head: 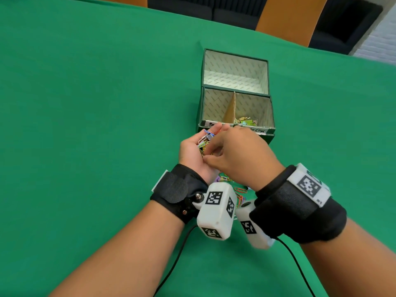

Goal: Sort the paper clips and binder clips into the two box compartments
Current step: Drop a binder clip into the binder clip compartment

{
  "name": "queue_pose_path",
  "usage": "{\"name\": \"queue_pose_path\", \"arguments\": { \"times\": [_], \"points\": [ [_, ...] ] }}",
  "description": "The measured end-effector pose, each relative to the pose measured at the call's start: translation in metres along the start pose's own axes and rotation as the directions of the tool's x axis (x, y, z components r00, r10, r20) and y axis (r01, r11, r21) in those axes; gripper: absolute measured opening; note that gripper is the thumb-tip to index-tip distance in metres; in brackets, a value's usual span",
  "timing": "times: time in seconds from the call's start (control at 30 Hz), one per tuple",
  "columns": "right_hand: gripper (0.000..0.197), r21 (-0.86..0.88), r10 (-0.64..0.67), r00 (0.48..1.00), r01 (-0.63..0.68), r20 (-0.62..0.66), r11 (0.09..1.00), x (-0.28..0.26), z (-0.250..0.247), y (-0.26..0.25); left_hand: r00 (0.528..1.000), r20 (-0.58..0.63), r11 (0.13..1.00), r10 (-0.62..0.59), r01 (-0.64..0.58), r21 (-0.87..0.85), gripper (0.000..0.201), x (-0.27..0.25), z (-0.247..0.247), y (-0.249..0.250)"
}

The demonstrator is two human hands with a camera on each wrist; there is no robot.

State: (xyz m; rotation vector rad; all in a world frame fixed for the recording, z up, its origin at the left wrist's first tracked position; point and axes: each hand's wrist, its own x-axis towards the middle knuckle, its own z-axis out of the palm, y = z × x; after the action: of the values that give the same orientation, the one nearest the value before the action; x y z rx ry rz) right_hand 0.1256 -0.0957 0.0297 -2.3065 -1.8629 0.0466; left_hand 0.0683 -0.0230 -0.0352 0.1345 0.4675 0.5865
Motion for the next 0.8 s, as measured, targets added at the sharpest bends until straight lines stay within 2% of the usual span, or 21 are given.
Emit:
{"name": "queue_pose_path", "arguments": {
  "times": [0.27,0.43,0.53,0.7,0.8],
  "points": [
    [0.012,0.058,0.056,0.998,-0.056,0.009,0.997,-0.0073,0.0076,0.0006,1.0,0.013,1.0,0.004,-0.004,-0.006,0.03,-0.0016,0.0016,-0.0033],
    [0.009,0.217,0.151,0.986,-0.133,-0.068,0.967,-0.0082,0.0062,0.0059,1.0,0.011,0.999,0.02,-0.019,-0.034,0.029,0.0012,0.0023,-0.0033],
    [0.008,0.259,0.15,0.988,-0.135,-0.039,0.956,-0.01,0.0071,0.0074,0.999,0.006,0.998,0.036,-0.036,-0.05,0.031,0.0025,0.0024,-0.0037],
    [0.007,0.121,0.1,0.995,-0.103,0.029,0.987,-0.0078,0.0063,0.006,0.999,0.014,0.999,0.032,-0.032,-0.039,0.031,0.0025,0.0023,-0.0044],
    [0.005,0.147,0.1,0.995,-0.1,0.006,0.984,-0.0051,0.006,0.0087,0.999,0.029,0.999,0.026,-0.025,-0.035,0.03,0.0017,0.0038,-0.0048]
  ]
}}
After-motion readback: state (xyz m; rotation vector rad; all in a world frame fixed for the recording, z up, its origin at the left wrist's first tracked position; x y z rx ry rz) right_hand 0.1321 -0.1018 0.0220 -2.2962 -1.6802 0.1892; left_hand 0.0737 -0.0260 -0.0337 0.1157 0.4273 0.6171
